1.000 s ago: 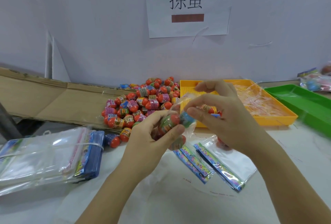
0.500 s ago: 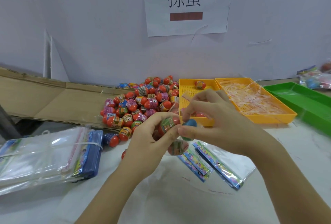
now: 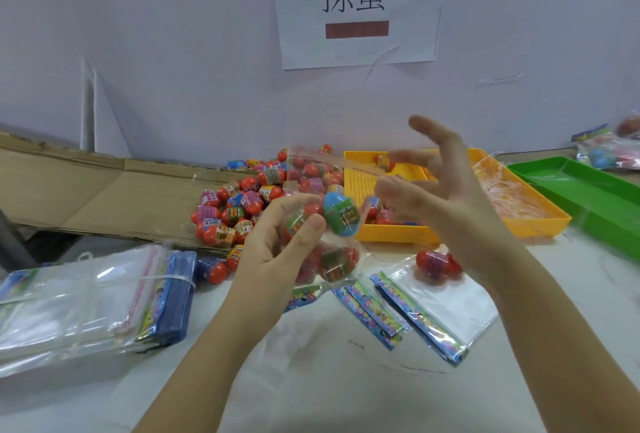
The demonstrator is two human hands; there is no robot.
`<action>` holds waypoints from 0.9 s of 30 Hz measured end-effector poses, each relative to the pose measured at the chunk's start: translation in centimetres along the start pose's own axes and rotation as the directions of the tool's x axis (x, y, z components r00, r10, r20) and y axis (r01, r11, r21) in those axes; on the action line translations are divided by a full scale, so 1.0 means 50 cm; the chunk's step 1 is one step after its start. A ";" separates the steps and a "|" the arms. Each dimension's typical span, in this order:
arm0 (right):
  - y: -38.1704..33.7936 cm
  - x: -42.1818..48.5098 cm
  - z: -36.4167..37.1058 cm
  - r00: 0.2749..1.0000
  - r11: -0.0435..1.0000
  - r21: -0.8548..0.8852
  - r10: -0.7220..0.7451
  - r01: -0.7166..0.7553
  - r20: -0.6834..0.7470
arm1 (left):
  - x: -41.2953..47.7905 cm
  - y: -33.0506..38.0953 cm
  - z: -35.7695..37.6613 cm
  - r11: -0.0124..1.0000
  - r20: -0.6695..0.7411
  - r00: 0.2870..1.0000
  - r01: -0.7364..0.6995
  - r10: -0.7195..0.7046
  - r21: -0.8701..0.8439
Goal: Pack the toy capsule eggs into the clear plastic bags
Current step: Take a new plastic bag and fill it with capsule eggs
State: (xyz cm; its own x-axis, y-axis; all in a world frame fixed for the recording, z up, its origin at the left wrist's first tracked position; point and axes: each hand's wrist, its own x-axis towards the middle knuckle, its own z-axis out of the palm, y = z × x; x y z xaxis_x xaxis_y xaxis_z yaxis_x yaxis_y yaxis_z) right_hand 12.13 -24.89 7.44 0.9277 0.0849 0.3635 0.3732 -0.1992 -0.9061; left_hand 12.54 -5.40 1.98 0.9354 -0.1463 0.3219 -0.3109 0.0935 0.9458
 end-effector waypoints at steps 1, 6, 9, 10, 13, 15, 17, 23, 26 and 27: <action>0.002 0.002 0.002 0.995 0.996 0.013 0.085 -0.085 0.046 | 0.001 0.001 0.001 1.000 0.000 1.000 -0.002 0.002 -0.006; 0.017 0.004 0.039 0.965 0.979 0.073 0.175 -0.192 0.197 | -0.002 0.006 0.005 1.000 0.021 1.000 -0.019 0.020 -0.017; 0.018 0.001 0.055 0.991 0.971 0.215 0.079 -0.101 0.109 | -0.004 0.008 0.007 1.000 0.012 1.000 -0.014 0.014 -0.001; 0.018 0.001 0.057 0.994 0.964 0.254 0.056 -0.078 0.091 | -0.004 0.008 0.008 1.000 0.010 1.000 -0.009 0.009 0.001; 0.019 0.001 0.059 0.997 0.956 0.291 -0.002 -0.021 0.077 | -0.003 0.006 0.006 1.000 0.015 1.000 0.003 -0.003 0.002; 0.019 0.002 0.061 0.997 0.959 0.281 -0.035 0.013 0.072 | -0.003 0.007 0.005 1.000 0.015 1.000 -0.008 0.008 -0.014; 0.020 0.002 0.063 0.997 0.969 0.239 -0.071 0.059 0.040 | -0.003 0.010 0.004 0.999 -0.008 0.999 -0.032 0.031 -0.020; 0.021 -0.003 0.071 0.994 0.966 0.233 -0.109 0.112 -0.023 | -0.003 0.008 0.016 0.997 -0.061 0.996 -0.073 0.070 -0.038; 0.022 0.000 0.065 0.999 0.960 0.276 0.036 -0.044 0.033 | -0.003 0.009 0.013 0.994 -0.100 0.992 -0.086 0.079 -0.066; 0.022 0.000 0.064 0.995 0.962 0.260 0.073 -0.088 0.068 | -0.001 0.008 0.012 0.993 -0.110 0.991 -0.082 0.073 -0.082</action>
State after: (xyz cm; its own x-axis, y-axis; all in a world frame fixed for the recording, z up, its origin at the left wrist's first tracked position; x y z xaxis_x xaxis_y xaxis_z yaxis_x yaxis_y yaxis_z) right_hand 12.55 -21.98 5.74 0.9501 0.1362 0.2808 0.2758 0.0548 -0.9597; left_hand 12.28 -5.93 2.35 0.9230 -0.0297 0.3836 -0.3720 0.1859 0.9094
